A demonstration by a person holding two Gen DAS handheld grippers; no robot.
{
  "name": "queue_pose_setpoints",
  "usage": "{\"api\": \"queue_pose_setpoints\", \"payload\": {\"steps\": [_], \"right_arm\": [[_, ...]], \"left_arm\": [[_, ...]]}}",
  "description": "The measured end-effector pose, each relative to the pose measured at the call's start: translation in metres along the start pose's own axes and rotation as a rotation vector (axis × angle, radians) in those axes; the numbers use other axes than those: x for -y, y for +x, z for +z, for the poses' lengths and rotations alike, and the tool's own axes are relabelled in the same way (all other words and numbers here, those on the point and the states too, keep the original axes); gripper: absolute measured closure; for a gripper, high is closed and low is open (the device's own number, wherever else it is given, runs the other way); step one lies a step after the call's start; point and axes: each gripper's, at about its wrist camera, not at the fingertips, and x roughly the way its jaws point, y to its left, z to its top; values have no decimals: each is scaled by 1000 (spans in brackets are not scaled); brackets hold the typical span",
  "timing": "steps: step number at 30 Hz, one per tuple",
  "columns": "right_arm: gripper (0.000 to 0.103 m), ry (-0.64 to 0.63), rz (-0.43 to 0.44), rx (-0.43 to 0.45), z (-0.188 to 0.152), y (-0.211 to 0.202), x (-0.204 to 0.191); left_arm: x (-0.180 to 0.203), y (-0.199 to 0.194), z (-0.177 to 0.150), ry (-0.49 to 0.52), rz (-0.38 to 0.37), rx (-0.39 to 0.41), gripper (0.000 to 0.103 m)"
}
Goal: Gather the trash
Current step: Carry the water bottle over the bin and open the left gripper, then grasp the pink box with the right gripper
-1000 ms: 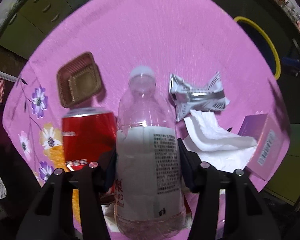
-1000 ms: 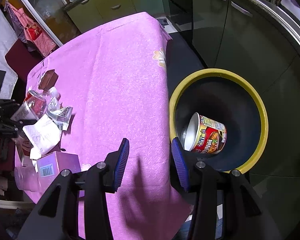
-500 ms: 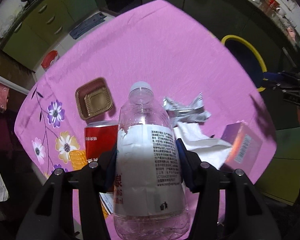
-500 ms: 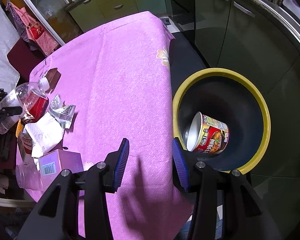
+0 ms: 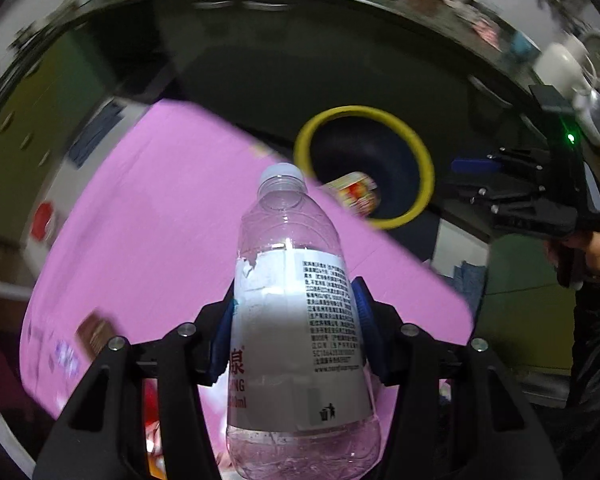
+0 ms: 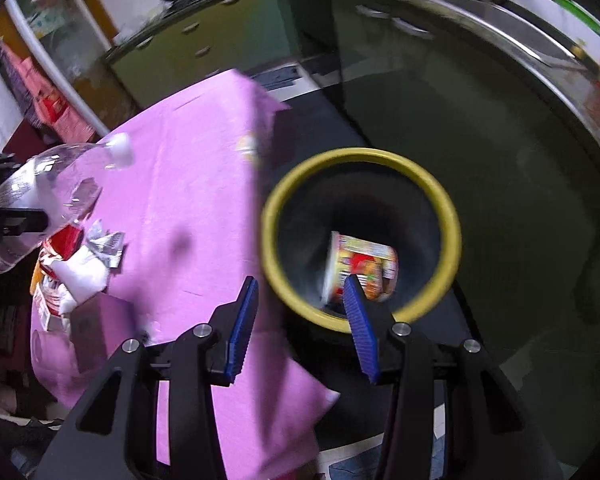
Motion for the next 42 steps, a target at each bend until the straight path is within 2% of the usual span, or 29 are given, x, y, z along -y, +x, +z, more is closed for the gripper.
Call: {"api": "queue_pose_setpoints", "payload": {"steps": [5, 9, 14, 16, 19, 22, 27, 30, 33, 35, 37, 42], "right_arm": [[58, 67, -30, 3, -17, -14, 44], [58, 109, -38, -3, -27, -15, 69], [58, 142, -38, -23, -35, -9, 89], [58, 150, -36, -29, -36, -7, 93], [58, 154, -31, -36, -39, -3, 95], [58, 147, -27, -39, -40, -4, 94], [58, 119, -11, -28, -38, -9, 83], [58, 88, -9, -19, -40, -15, 69], [58, 43, 23, -21, -43, -20, 44], [55, -31, 81, -23, -46, -25, 12], [44, -110, 136, -24, -52, -28, -25], [32, -321, 250, -21, -70, -29, -123]], "left_arm": [[45, 59, 66, 73, -73, -44, 51], [66, 112, 106, 88, -91, -90, 51], [72, 176, 146, 55, -73, -137, 48], [73, 191, 158, 55, -60, -142, 36], [70, 204, 170, 37, -31, -124, 35], [62, 192, 168, 30, -32, -107, 35], [48, 132, 134, 36, -55, -29, 35], [29, 89, 97, -6, -112, 33, 35], [10, 47, 51, -46, -125, 106, 34], [-5, 18, 14, -73, -94, 163, 32], [-18, -2, -14, -108, -75, 201, 30], [-60, -50, -102, -244, -32, 314, 26]]}}
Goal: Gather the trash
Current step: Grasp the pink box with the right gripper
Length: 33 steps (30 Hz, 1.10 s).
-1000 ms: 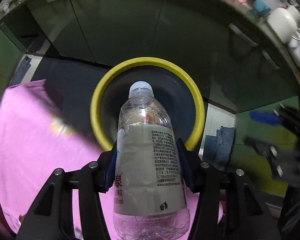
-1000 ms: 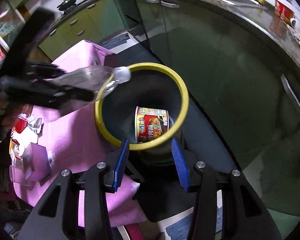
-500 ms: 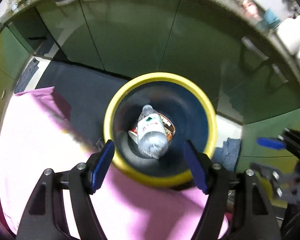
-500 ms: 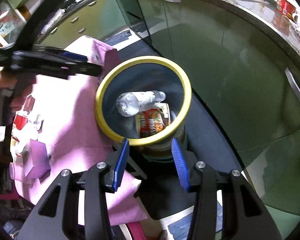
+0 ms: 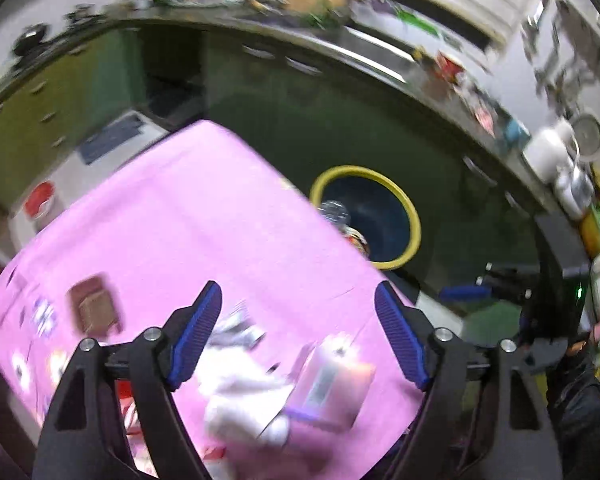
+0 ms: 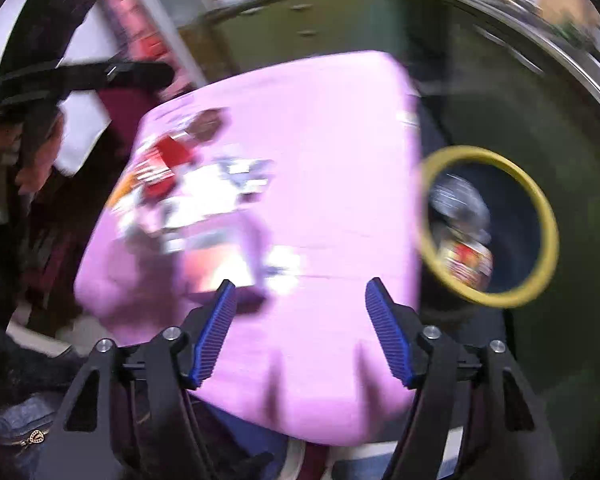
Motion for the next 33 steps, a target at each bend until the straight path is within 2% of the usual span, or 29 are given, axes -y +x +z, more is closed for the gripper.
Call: {"api": "queue_pose_setpoints", "payload": {"steps": [1, 4, 7, 11, 14, 20, 22, 24, 29, 33], "right_arm": [[27, -37, -1, 7, 1, 5, -15], [21, -163, -66, 31, -5, 25, -61], [19, -192, -82, 13, -8, 48, -82], [18, -167, -139, 3, -7, 71, -81], [18, -139, -129, -19, -6, 88, -75], [18, -128, -127, -39, -3, 111, -72], [23, -128, -126, -53, -3, 118, -70], [25, -116, -105, -49, -3, 119, -68], [26, -98, -82, -32, -4, 110, -62], [26, -49, -102, 30, 2, 79, -45]], "left_arm": [[-7, -13, -12, -17, 19, 26, 24], [-30, -43, -51, -75, 67, 84, 22], [-44, -59, -80, -125, 65, 95, 22], [-60, -74, -113, -195, 29, 129, 22], [-68, -81, -131, -225, 33, 156, 22], [-80, -84, -150, -307, 3, 193, 19], [-83, -82, -154, -318, 14, 193, 19], [-86, -81, -156, -331, 9, 193, 19], [-82, -74, -155, -324, 7, 179, 19], [-75, -69, -150, -290, 9, 165, 19]]}}
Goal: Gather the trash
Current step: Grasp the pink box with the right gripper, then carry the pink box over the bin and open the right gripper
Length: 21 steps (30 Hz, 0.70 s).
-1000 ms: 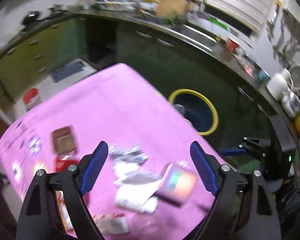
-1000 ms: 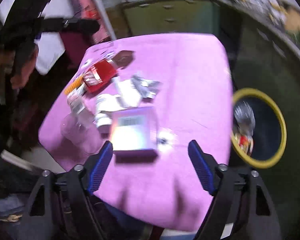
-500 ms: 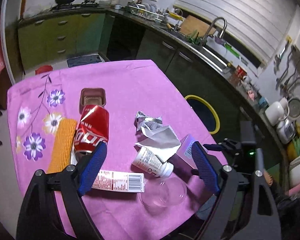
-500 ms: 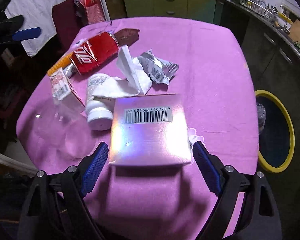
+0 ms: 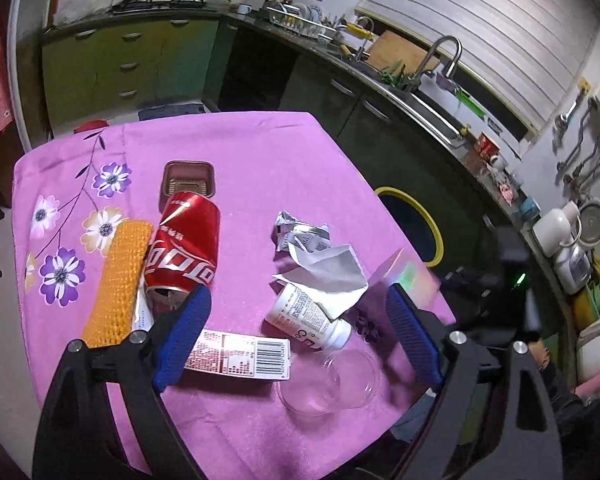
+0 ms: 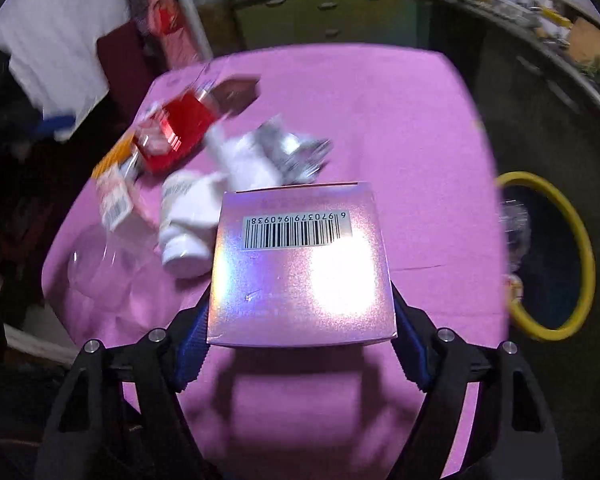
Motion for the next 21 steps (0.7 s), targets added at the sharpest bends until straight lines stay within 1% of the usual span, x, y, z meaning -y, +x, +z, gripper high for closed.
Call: {"api": "queue_pose_setpoints", "payload": {"steps": [2, 4, 5, 7, 9, 12, 14, 18, 21], "right_arm": [[26, 57, -41, 42, 6, -19, 25], [26, 133, -92, 68, 12, -33, 59], [26, 174, -132, 77, 15, -37, 79], [26, 237, -220, 72, 22, -38, 118], [26, 307, -284, 50, 26, -30, 160], [26, 392, -342, 0, 31, -8, 210], [26, 432, -358, -30, 32, 6, 235], [25, 483, -396, -69, 34, 29, 266], [24, 504, -403, -57, 33, 32, 271]], "left_arm": [[4, 2, 1, 10, -1, -2, 18], [6, 4, 1, 16, -1, -2, 17], [7, 5, 1, 19, -3, -3, 16], [9, 7, 0, 22, -4, -9, 16], [11, 10, -1, 26, -4, -18, 16], [14, 11, -2, 34, 5, -26, 16], [15, 11, -2, 36, 9, -30, 16], [14, 13, -2, 38, 26, -42, 16], [14, 14, -2, 43, 37, -52, 16]]}}
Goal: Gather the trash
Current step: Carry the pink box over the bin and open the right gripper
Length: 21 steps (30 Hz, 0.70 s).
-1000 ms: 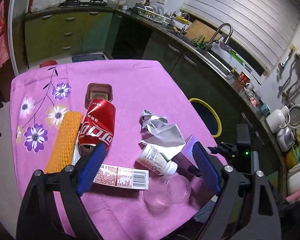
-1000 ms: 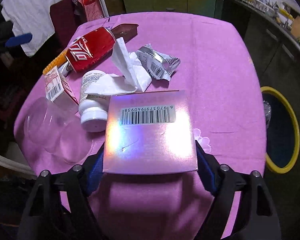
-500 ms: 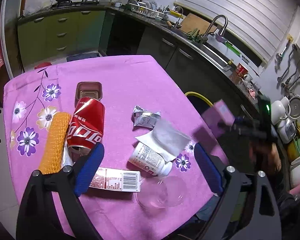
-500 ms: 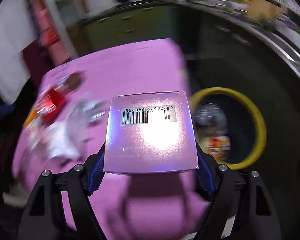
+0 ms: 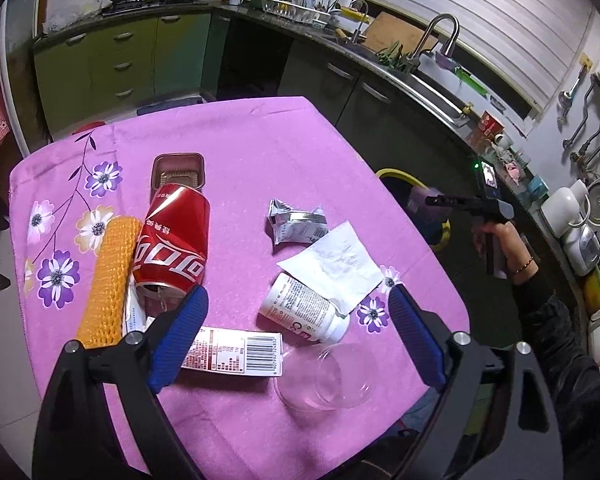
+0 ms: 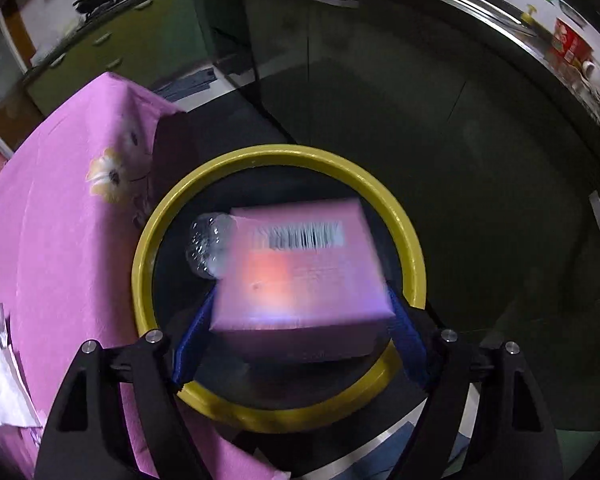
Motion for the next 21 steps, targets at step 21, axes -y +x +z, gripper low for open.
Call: {"api": "queue_pose_setpoints", "payload": {"steps": [21], "right_arm": [[19, -147, 155, 145, -71, -95, -59]], "left_arm": [[50, 45, -58, 194, 0, -141, 17]]}}
